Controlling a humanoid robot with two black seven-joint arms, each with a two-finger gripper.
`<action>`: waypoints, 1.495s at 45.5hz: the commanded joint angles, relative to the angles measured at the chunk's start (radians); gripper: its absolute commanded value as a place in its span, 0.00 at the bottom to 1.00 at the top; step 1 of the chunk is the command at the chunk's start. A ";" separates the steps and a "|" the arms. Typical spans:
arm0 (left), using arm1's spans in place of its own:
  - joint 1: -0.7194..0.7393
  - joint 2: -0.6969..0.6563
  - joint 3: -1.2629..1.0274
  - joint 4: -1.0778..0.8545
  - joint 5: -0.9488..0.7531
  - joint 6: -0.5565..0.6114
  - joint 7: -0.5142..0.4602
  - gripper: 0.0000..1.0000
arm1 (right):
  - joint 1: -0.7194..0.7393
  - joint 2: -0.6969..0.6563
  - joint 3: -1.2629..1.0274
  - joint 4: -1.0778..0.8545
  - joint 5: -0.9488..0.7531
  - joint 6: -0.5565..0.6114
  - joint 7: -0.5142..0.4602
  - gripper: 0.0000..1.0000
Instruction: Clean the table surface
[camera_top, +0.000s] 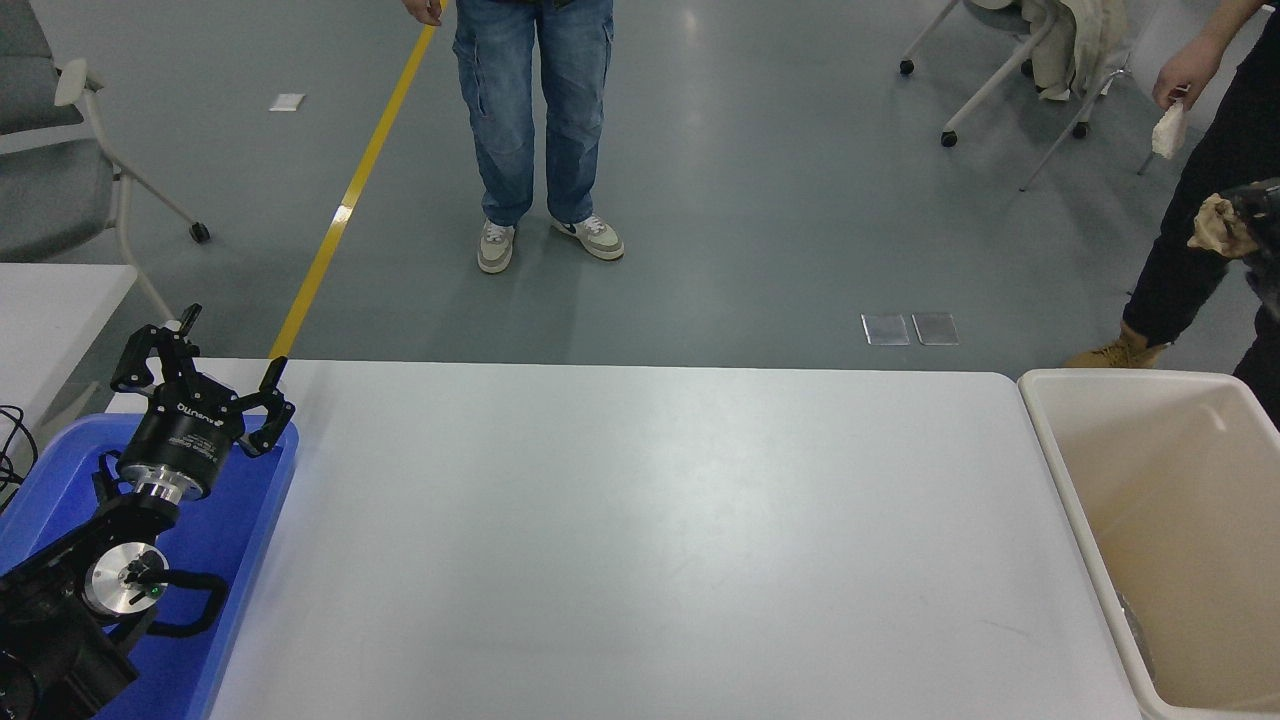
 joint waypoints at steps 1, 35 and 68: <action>0.000 0.000 0.000 0.000 0.000 0.000 0.000 1.00 | -0.054 0.015 0.168 -0.069 0.019 -0.005 -0.037 0.00; 0.000 0.000 0.000 0.000 0.000 0.000 0.000 1.00 | -0.198 0.035 0.343 -0.056 0.222 0.024 -0.027 0.00; 0.000 0.000 0.000 0.000 0.000 0.000 0.000 1.00 | -0.391 0.118 0.238 -0.076 0.194 -0.091 -0.108 0.00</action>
